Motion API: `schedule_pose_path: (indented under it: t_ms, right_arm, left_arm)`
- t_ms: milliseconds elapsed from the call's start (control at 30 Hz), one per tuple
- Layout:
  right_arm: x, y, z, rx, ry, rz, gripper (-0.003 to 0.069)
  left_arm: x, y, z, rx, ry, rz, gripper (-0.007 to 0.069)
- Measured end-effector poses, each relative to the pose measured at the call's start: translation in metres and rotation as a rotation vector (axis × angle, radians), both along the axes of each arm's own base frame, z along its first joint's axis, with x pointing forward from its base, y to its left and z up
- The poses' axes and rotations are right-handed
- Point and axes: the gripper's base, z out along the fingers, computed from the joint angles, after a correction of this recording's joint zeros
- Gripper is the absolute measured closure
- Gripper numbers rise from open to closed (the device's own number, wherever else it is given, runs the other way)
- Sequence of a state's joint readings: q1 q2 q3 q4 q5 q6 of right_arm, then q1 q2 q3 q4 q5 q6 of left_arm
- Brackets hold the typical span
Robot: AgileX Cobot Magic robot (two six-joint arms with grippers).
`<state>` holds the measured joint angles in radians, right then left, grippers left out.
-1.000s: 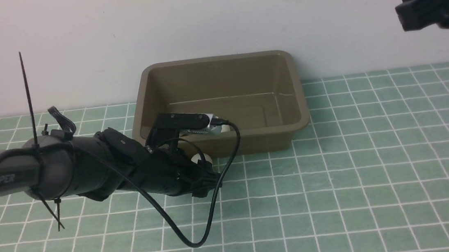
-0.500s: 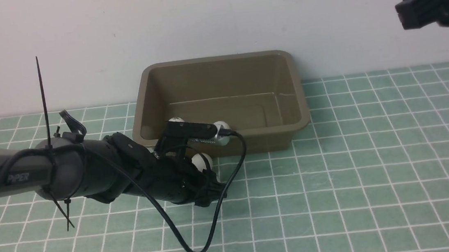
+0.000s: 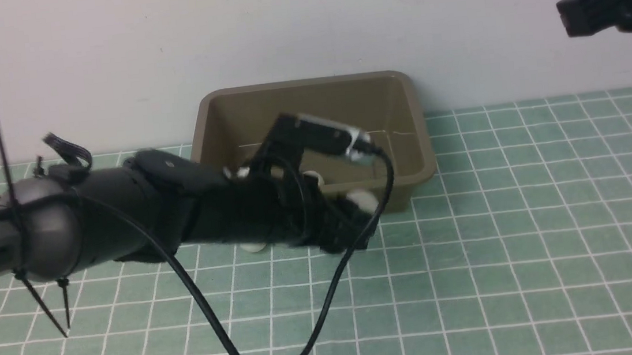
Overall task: Put the table tennis balls in the box on the green coffee tablecloth.
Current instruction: 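Drop the ball into the bin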
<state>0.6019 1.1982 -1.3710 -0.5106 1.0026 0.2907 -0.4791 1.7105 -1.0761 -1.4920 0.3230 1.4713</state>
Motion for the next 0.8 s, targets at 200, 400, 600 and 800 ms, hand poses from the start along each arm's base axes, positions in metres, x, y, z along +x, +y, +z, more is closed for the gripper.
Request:
schedule_pose_path:
  t_ms: [200,400,600,800]
  right_arm:
    - [-0.001,-0.002,-0.002,-0.016,0.028,-0.016,0.0398]
    - [-0.002,-0.002,-0.003,-0.01,0.04,-0.017,0.0398]
    - [-0.003,0.0,-0.005,0.012,0.06,-0.011,0.0398]
    - [-0.003,0.0,-0.005,0.014,0.063,-0.01,0.0398]
  left_arm:
    - [0.033,0.036,-0.004,0.127,-0.172,0.056,0.0286]
    - [0.054,0.068,-0.035,0.256,-0.175,0.068,0.0286]
    - [0.058,0.073,-0.045,0.277,-0.159,0.071,0.0172]
    - [0.051,0.079,-0.008,0.163,-0.151,0.213,0.0084]
